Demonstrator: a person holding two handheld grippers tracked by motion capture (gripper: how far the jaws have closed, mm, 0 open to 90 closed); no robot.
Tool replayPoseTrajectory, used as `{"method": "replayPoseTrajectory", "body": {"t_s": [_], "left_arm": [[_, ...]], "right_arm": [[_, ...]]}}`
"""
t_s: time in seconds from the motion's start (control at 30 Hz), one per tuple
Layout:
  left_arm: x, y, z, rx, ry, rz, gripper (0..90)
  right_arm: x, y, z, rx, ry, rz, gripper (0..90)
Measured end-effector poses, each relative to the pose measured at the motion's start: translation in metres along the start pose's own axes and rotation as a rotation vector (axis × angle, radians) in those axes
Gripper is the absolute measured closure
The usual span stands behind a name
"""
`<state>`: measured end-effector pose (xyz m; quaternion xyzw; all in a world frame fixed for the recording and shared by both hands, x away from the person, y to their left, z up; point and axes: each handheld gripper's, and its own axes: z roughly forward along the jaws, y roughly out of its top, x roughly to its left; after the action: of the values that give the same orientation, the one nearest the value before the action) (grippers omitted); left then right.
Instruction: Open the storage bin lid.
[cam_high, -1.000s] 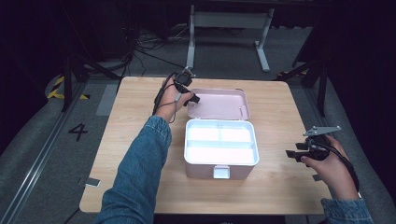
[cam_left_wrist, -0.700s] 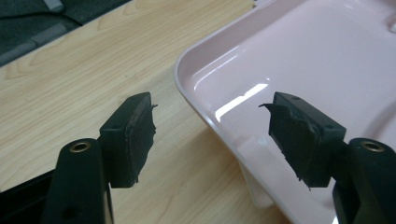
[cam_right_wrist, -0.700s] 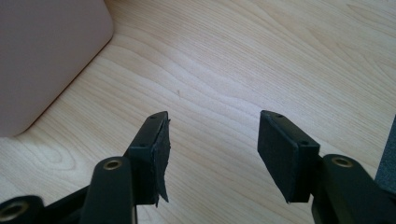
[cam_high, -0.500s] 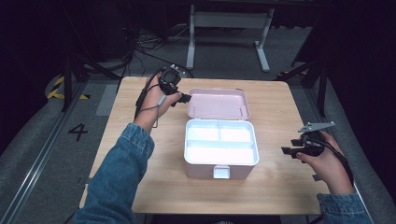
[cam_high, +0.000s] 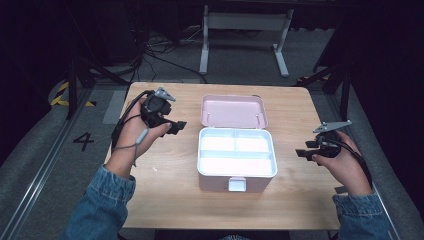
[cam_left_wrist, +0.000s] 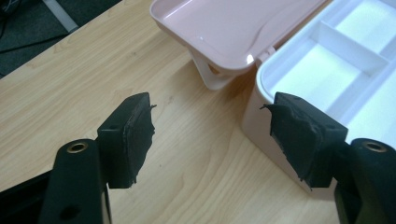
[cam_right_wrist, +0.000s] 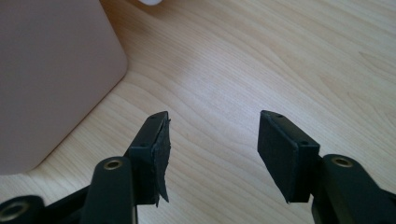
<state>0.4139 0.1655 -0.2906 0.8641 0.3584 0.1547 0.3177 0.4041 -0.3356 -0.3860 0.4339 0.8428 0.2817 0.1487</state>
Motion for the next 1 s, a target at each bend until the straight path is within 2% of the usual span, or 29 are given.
{"method": "replayPoseTrajectory", "body": {"t_s": [0.07, 0.13, 0.2, 0.33, 0.47, 0.5, 0.6, 0.67, 0.8, 0.83, 0.9, 1.0], "left_arm": [[-0.004, -0.011, -0.004, -0.002, 0.017, -0.003, 30.8], [-0.007, -0.023, -0.006, 0.018, 0.026, 0.0, 31.0], [-0.011, -0.034, -0.008, 0.035, 0.015, 0.0, 31.1], [-0.014, -0.05, -0.007, 0.027, -0.027, -0.018, 31.1], [-0.016, -0.064, -0.005, 0.051, -0.018, -0.028, 31.0], [-0.017, -0.067, -0.004, 0.052, -0.018, -0.042, 30.9], [-0.012, -0.077, -0.001, 0.088, -0.033, -0.052, 30.5], [-0.009, -0.082, 0.003, 0.11, -0.016, -0.043, 29.7], [-0.004, -0.093, 0.009, 0.142, 0.014, -0.087, 29.1], [-0.004, -0.095, 0.01, 0.15, 0.021, -0.092, 29.2], [-0.002, -0.1, 0.014, 0.202, 0.04, -0.096, 29.5], [0.0, -0.105, 0.017, 0.228, 0.047, -0.101, 28.9]], "right_arm": [[-0.001, 0.001, 0.0, 0.002, 0.004, -0.003, 45.4], [-0.002, 0.002, -0.001, 0.005, 0.006, -0.001, 46.6], [-0.002, 0.002, -0.002, 0.01, 0.014, 0.007, 47.6], [-0.003, 0.001, -0.002, 0.011, 0.02, 0.003, 48.1], [-0.005, 0.0, -0.001, 0.013, 0.023, 0.005, 48.5], [-0.005, -0.001, -0.001, 0.013, 0.024, 0.006, 48.6], [-0.007, -0.003, -0.001, 0.022, 0.028, 0.026, 49.4], [-0.007, -0.004, 0.0, 0.025, 0.028, 0.028, 49.2], [-0.006, -0.004, 0.002, 0.033, 0.042, 0.032, 48.4], [-0.006, -0.005, 0.003, 0.034, 0.045, 0.035, 48.3], [-0.006, -0.006, 0.005, 0.053, 0.042, 0.031, 48.2], [-0.007, -0.007, 0.006, 0.062, 0.044, 0.033, 47.9]]}}
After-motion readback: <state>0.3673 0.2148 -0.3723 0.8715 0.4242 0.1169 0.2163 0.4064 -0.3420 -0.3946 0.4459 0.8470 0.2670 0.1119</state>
